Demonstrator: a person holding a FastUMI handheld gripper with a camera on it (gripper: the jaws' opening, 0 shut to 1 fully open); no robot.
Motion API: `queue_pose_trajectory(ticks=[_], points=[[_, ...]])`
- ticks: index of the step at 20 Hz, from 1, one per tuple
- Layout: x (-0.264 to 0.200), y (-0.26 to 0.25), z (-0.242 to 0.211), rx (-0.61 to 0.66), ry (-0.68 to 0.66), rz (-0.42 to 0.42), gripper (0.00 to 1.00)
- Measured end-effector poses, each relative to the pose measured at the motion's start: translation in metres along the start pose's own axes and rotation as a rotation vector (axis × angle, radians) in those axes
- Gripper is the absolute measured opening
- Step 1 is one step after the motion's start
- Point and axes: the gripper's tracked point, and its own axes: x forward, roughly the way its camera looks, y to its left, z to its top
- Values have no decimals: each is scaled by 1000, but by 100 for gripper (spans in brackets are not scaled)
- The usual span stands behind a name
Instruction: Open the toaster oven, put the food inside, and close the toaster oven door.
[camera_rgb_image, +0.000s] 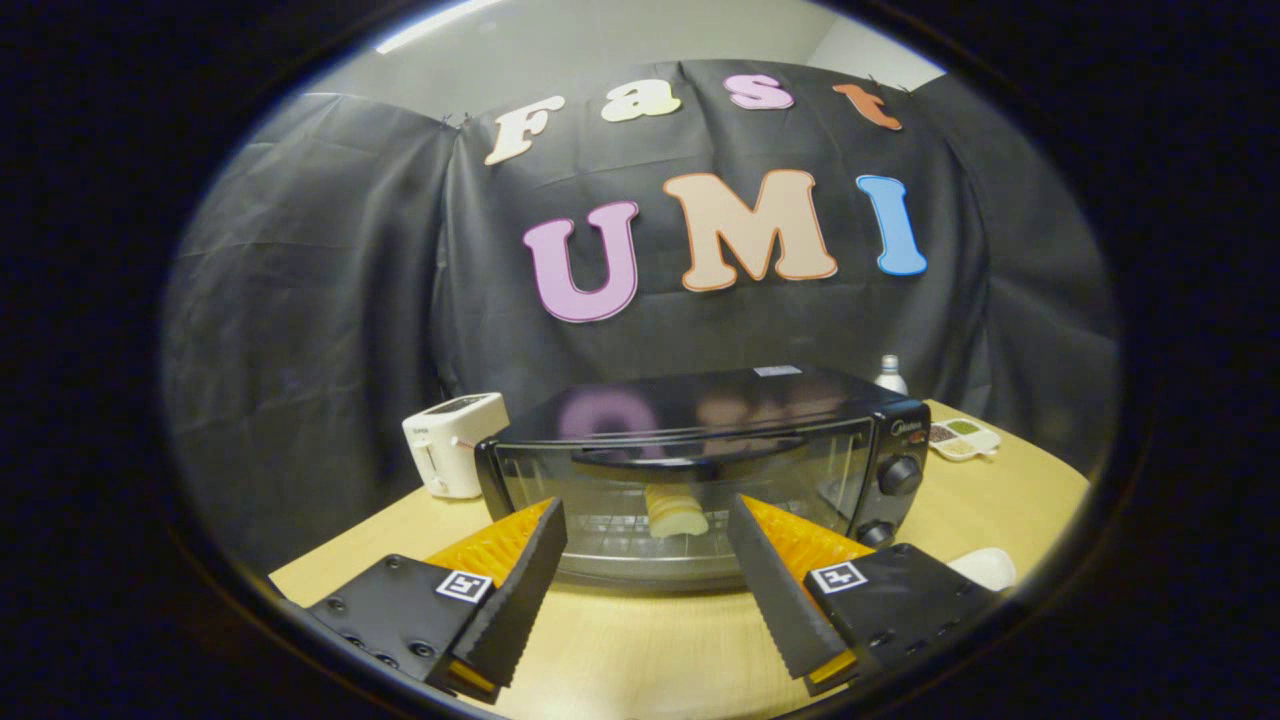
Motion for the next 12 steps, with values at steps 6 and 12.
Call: queue_pose_trajectory(ticks=[6,12], points=[[-15,-12,20,-18,-21,-12,99],[-45,-38,48,-68,-54,-57,99]])
